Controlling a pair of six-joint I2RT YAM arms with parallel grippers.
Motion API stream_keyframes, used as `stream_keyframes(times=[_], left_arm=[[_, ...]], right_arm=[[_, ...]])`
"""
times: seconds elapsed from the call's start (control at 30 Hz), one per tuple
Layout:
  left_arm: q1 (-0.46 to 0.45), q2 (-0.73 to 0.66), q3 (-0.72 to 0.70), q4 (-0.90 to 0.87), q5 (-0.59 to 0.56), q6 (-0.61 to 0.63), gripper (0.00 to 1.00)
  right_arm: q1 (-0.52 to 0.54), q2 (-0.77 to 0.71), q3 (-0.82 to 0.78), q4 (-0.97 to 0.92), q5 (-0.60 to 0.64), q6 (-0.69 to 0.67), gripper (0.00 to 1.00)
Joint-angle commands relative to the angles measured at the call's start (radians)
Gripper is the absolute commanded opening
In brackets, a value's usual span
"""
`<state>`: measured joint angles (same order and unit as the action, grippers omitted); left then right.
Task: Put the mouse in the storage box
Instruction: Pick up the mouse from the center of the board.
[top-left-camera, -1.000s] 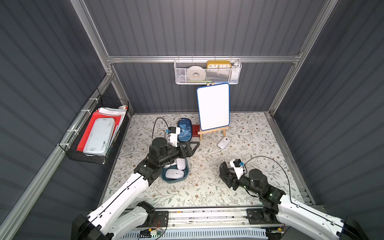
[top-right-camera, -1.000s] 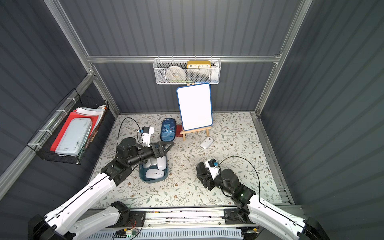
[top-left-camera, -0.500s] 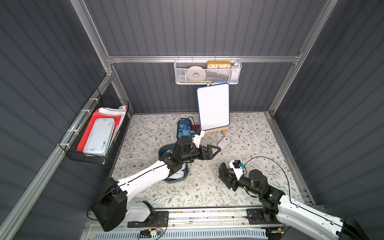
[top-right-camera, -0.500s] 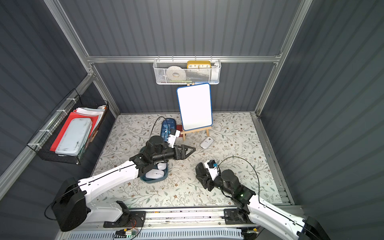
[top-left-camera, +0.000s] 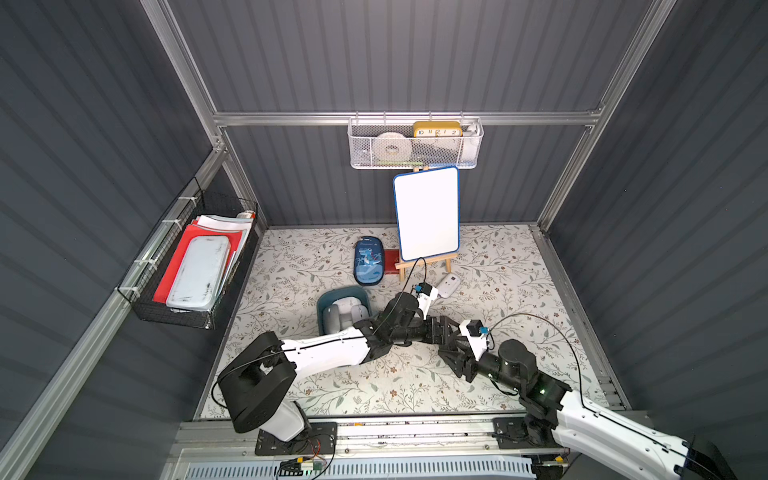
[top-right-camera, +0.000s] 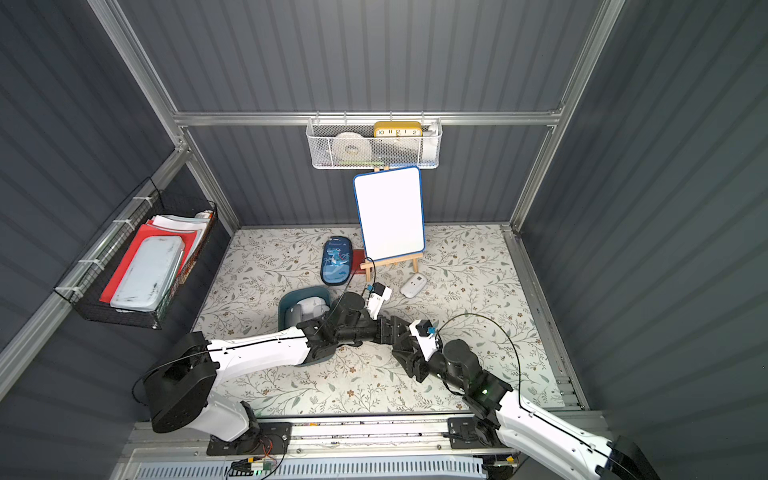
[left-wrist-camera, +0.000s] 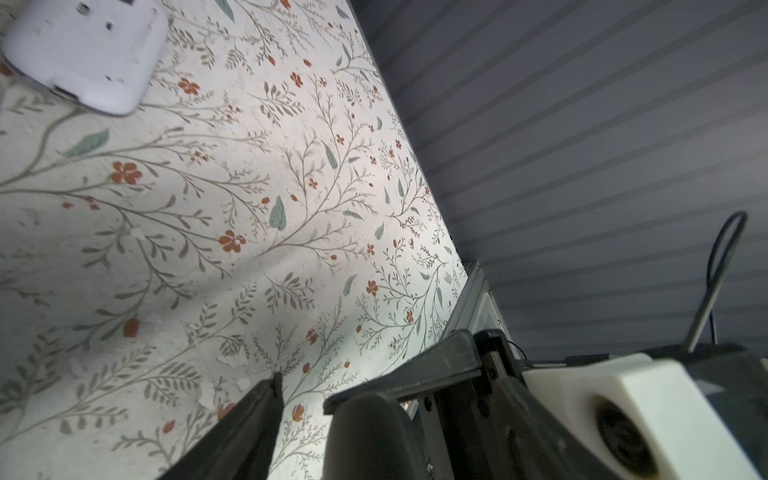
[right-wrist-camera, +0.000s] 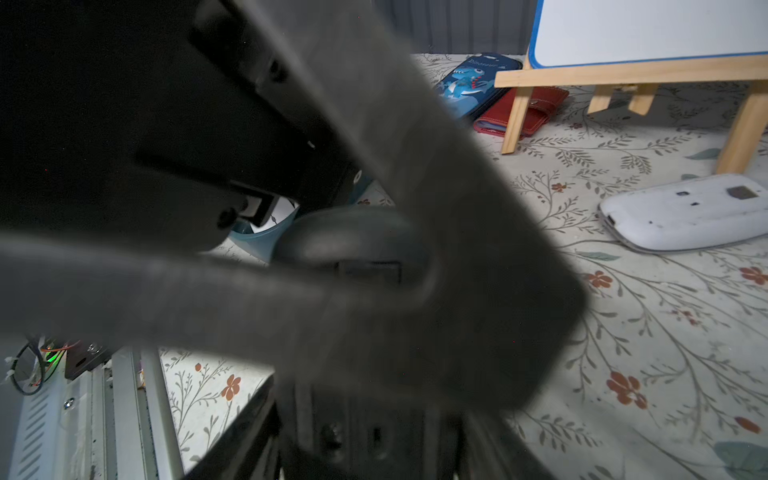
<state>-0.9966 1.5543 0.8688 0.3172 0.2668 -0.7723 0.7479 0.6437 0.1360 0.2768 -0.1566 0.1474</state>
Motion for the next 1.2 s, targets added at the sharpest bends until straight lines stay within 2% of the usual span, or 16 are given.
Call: stream_keyframes(times=[0.0,0.17,0.23,0.4,0.5,0.67,0.73,0.8,0.93,1.0,1.17], left_arm=[[-0.029,0.026,0.051,-0.051,-0.086,-0.032,0.8],[-0.059,0.075,0.111,-0.181,-0.177,-0.055,0.67],[-0.065,0.082,0.116,-0.184,-0.182,-0.061,0.61],[-0.077,0.081,0.141,-0.204,-0.195,-0.068,0.41],[-0.08,0.07,0.151,-0.225,-0.206,-0.067,0.36],[-0.082,0.055,0.153,-0.25,-0.233,-0.072,0.12],[-0.082,0.053,0.156,-0.263,-0.255,-0.077,0.06],[-0.082,0.051,0.159,-0.288,-0.291,-0.084,0.0],[-0.081,0.015,0.163,-0.344,-0.349,-0.143,0.0],[-0.079,-0.028,0.169,-0.414,-0.428,-0.159,0.0],[-0.032,-0.112,0.218,-0.64,-0.56,-0.187,0.0]], right_arm=[[0.006,-0.001,-0.004,0.025,0.005,-0.006,0.39],[0.005,0.0,-0.004,0.025,0.007,-0.004,0.39],[0.005,0.002,-0.003,0.025,0.008,-0.003,0.39],[0.005,0.008,-0.001,0.027,0.009,-0.003,0.39],[0.005,0.013,0.001,0.027,0.013,-0.002,0.39],[0.005,0.022,0.005,0.028,0.016,-0.001,0.4],[0.005,0.025,0.005,0.029,0.028,0.003,0.47],[0.005,0.024,0.006,0.027,0.048,0.01,0.64],[0.005,0.017,0.006,0.022,0.056,0.012,0.79],[0.006,0.008,0.002,0.018,0.07,0.018,0.83],[0.005,0.008,0.003,0.015,0.083,0.023,0.85]])
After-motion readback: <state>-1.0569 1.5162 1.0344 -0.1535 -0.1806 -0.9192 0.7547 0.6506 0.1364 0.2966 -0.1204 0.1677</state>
